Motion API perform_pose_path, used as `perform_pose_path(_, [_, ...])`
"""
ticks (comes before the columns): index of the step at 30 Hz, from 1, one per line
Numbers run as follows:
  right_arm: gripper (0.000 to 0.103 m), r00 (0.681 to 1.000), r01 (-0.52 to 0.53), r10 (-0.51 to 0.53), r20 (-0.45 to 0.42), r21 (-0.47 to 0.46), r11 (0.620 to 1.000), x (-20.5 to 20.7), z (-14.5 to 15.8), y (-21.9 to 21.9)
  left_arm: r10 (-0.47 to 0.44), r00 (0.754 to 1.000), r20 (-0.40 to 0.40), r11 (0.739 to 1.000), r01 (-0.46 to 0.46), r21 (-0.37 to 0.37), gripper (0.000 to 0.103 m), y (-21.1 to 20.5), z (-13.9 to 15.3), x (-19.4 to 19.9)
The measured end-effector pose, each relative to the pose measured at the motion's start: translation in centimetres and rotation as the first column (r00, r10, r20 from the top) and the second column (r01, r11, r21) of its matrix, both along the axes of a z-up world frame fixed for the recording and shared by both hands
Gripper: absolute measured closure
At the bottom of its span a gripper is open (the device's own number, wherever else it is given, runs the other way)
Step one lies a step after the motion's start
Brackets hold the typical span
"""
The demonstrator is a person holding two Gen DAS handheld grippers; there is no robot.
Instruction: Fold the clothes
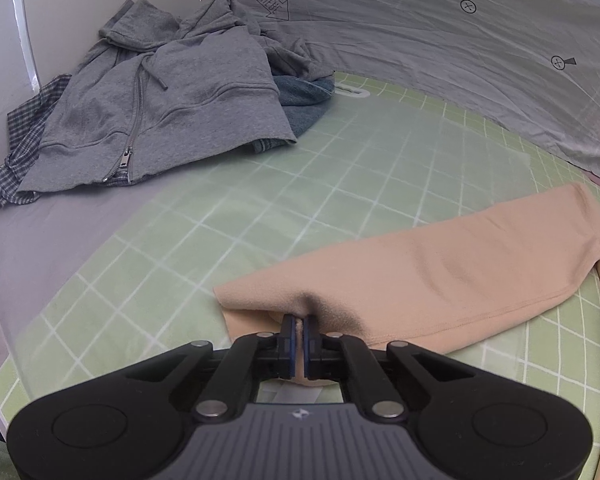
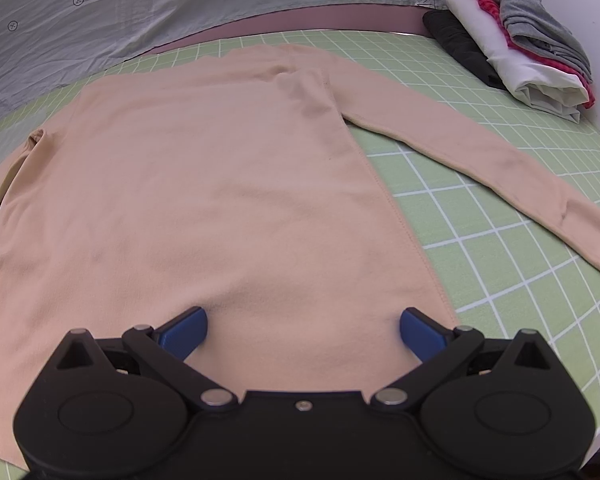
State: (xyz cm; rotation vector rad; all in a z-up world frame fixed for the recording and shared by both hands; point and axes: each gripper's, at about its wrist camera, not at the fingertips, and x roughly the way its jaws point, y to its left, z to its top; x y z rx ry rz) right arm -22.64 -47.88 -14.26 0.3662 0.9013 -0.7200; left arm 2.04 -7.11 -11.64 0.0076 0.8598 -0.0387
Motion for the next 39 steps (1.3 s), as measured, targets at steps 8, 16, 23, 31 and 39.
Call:
perform_pose_path(8, [0.000, 1.000, -0.001, 0.001, 0.002, -0.001, 1.000, 0.0, 0.0, -0.1, 0.008, 0.995, 0.101, 1.000, -0.009, 0.013, 0.099, 0.9, 2.8, -3.3])
perform_pose_path(16, [0.000, 1.000, 0.001, -0.001, 0.002, -0.001, 1.000, 0.0, 0.0, -0.1, 0.043, 0.998, -0.039, 0.999, -0.043, 0.002, 0.091, 0.7, 0.3, -4.5])
perform_pose_path(23, [0.000, 1.000, 0.005, -0.005, 0.014, -0.011, 1.000, -0.1, -0.1, 0.1, 0.164, 0.986, -0.007, 0.983, -0.164, -0.082, 0.047, 2.5, 1.1, -4.3])
perform_pose_path(31, [0.000, 0.999, 0.010, -0.009, 0.033, -0.031, 0.999, -0.4, -0.3, 0.5, 0.167, 0.986, -0.017, 0.985, -0.168, -0.047, 0.035, 2.0, 0.2, -2.7])
perform_pose_path(39, [0.000, 0.999, 0.018, -0.016, 0.041, -0.039, 0.999, -0.4, -0.3, 0.8, 0.147, 0.988, -0.046, 0.988, -0.149, -0.042, 0.024, 1.5, -0.8, -2.8])
